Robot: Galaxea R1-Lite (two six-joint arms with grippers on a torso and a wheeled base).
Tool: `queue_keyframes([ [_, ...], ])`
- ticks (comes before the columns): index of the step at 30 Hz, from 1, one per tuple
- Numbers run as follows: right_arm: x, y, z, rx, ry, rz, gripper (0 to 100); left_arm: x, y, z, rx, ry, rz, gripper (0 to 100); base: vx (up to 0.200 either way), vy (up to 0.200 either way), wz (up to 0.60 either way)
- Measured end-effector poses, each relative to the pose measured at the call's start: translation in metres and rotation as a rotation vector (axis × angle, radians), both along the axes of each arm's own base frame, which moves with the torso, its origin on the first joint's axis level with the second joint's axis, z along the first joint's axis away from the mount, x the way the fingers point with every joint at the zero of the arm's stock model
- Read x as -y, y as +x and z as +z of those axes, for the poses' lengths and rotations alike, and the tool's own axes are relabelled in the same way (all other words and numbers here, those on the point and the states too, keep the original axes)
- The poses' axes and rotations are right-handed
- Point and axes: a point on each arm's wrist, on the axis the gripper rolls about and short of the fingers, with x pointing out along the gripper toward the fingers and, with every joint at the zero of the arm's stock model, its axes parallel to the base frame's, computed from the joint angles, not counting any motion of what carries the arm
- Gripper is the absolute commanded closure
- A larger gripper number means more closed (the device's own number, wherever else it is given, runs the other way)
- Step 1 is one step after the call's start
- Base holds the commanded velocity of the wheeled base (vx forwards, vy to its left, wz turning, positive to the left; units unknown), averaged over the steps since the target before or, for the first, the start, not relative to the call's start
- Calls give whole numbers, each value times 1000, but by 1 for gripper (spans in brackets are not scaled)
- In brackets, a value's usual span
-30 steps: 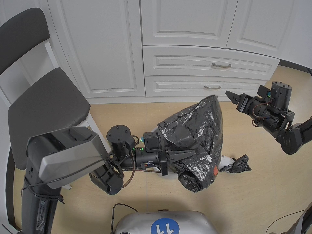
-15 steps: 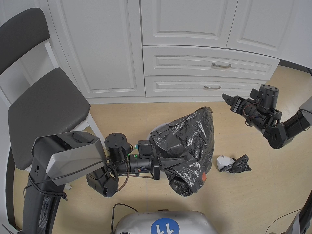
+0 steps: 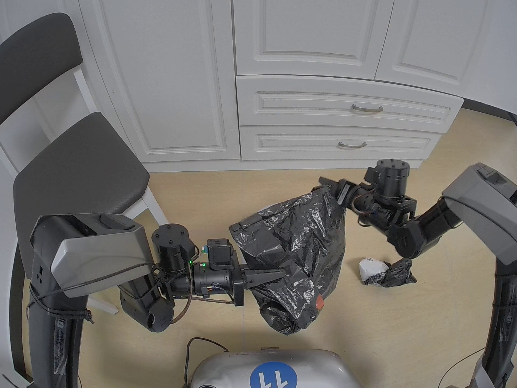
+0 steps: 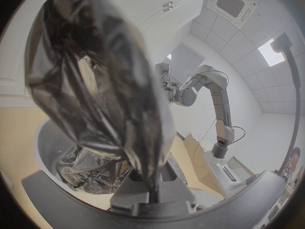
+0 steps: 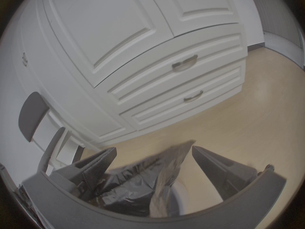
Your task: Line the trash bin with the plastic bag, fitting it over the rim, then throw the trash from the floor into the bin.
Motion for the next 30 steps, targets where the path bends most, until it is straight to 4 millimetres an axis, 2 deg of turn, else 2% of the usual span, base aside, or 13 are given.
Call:
queue_keyframes([
  [3,-22,-4,-11,-23,-3,63,0,-9,-3,0,-13,10,16,100,0,0,0],
  [10,-49,-6,-36,-80,-17,124,0,-23,-3,0,-28,19,52,100,0,0,0],
  [17,-60,-6,-55,-195,10,144,0,-27,3,-4,-34,20,69,100,0,0,0],
  [30,-79,-17,-63,-330,18,180,0,-31,15,-8,-31,11,100,100,0,0,0],
])
